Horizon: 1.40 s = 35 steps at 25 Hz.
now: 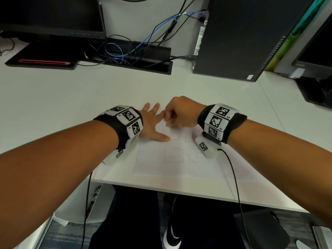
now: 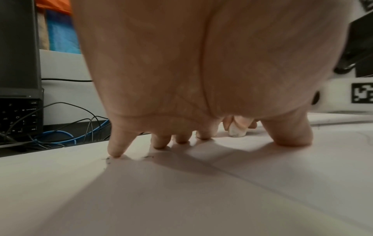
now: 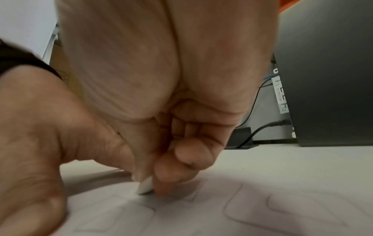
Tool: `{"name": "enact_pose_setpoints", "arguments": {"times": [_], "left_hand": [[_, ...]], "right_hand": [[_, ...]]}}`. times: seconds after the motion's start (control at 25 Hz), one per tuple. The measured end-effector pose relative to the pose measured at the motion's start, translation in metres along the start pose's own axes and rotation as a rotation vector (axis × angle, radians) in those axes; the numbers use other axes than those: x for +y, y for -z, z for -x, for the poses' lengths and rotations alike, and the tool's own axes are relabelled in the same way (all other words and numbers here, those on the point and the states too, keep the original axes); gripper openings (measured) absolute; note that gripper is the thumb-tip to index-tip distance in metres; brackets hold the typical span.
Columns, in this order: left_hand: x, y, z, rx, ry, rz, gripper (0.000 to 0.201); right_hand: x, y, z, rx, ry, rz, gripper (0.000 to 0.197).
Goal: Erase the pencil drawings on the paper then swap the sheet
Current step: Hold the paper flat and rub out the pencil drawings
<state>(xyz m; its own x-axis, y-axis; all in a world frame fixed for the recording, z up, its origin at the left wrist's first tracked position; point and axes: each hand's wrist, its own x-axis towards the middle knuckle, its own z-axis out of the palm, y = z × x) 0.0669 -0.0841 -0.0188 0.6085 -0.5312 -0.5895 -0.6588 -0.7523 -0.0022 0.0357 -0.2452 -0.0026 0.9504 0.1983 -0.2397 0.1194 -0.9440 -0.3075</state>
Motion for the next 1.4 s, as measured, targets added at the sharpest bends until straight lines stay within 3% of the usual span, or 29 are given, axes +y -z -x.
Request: {"name": "enact_pose_setpoints", "arguments": {"times": [0.16,0.32,0.44,0.64,0.76,0.92,1.08,1.4], "left_hand": [[0.002,-0.001,0.001,0.004,0.004,-0.010,0.106],[0.000,-0.001,0.000,0.002,-0.002,-0.002,0.104],[0.001,-0.001,0.001,0.013,0.001,-0.013,0.106],[0.000,-0.002,-0.001,0.010,-0.002,-0.013,0.107],[0.000,-0.002,-0.001,0.013,-0.005,-0.012,0.107],[-0.001,-0.001,-0.001,0.005,-0.007,-0.010,0.108],[0.001,0.003,0.003,0.004,0.004,0.000,0.107],[0.019,0.000,-0.005,0.039,-0.022,0.044,0.107]], "right_hand": [[0.006,0.007,-0.003,0.086,-0.071,0.045,0.010],[-0.008,-0.003,0.001,-0.004,0.017,0.017,0.011],[-0.001,0.005,-0.003,0.089,-0.055,0.071,0.013],[0.004,0.008,0.003,-0.002,-0.056,0.024,0.011],[0.013,0.014,0.003,0.086,-0.125,0.057,0.010],[0.009,0.009,0.008,0.006,-0.072,0.026,0.010],[0.014,0.011,0.005,0.067,-0.133,0.056,0.014],[0.008,0.005,0.011,0.054,-0.099,0.002,0.012]]}}
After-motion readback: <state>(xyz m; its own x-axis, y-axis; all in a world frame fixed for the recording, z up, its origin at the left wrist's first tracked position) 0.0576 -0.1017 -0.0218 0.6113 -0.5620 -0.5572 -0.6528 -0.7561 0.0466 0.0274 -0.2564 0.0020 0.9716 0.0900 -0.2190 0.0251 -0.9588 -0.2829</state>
